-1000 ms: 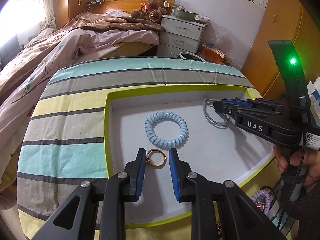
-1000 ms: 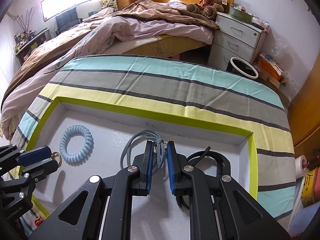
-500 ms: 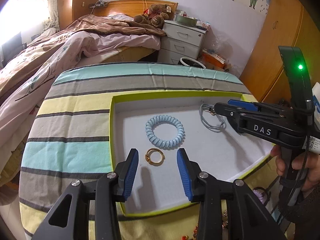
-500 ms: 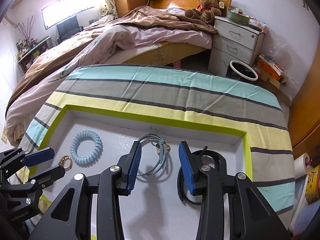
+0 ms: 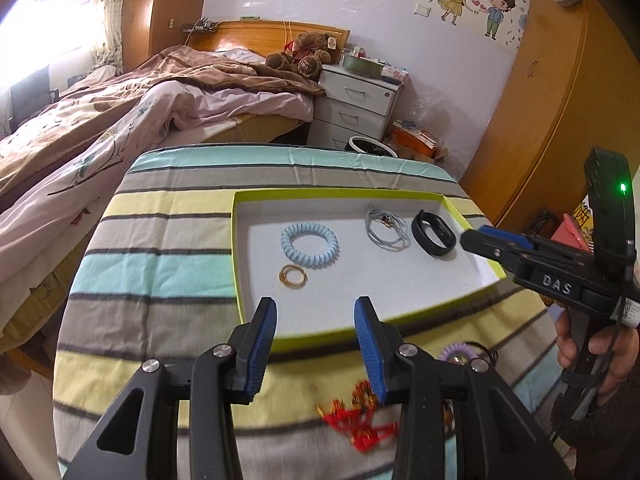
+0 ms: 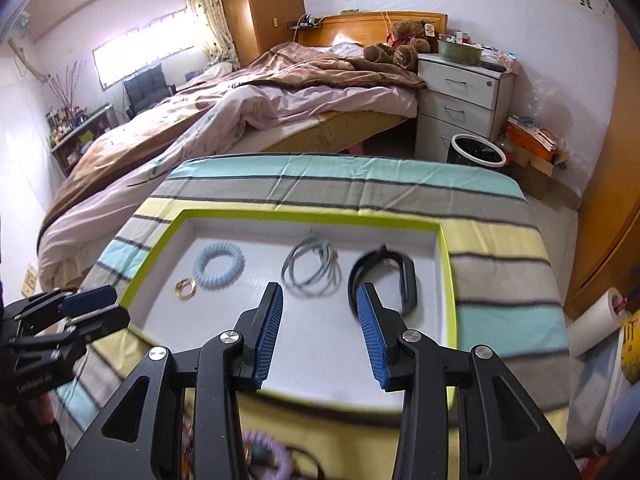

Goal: Organize jewelry
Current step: 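Move the right gripper to the purple coil hair tie and close on it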

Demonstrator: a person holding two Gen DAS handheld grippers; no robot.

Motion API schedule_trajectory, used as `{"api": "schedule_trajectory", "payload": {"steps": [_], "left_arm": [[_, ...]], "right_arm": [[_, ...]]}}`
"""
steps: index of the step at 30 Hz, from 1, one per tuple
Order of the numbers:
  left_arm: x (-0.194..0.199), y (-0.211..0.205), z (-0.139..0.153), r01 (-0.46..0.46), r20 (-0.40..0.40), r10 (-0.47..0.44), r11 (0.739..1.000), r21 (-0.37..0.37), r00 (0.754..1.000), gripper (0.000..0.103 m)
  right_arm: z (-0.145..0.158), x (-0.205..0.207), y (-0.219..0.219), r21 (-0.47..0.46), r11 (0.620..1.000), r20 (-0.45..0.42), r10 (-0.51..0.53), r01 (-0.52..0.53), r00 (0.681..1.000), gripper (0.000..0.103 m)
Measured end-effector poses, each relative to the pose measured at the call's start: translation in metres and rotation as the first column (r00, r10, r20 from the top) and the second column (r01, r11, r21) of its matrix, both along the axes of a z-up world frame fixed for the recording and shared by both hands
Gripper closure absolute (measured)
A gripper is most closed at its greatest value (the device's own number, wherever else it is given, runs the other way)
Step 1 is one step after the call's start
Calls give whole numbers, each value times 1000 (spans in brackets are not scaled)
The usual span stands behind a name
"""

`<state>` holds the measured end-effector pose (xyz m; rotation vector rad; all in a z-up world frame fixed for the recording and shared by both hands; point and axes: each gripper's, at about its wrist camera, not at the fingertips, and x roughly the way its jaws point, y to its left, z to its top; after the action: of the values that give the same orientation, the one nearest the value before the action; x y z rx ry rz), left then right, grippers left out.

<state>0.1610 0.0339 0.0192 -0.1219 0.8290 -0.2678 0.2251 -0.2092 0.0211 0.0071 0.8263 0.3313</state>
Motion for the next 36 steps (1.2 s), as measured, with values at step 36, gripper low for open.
{"api": "schedule_trajectory", "payload": {"steps": [36], "left_arm": [[-69, 10, -29, 16, -63, -20, 998, -53, 998, 62]], "right_arm": [[-52, -79, 5, 3, 999, -129, 42, -42, 991, 74]]}}
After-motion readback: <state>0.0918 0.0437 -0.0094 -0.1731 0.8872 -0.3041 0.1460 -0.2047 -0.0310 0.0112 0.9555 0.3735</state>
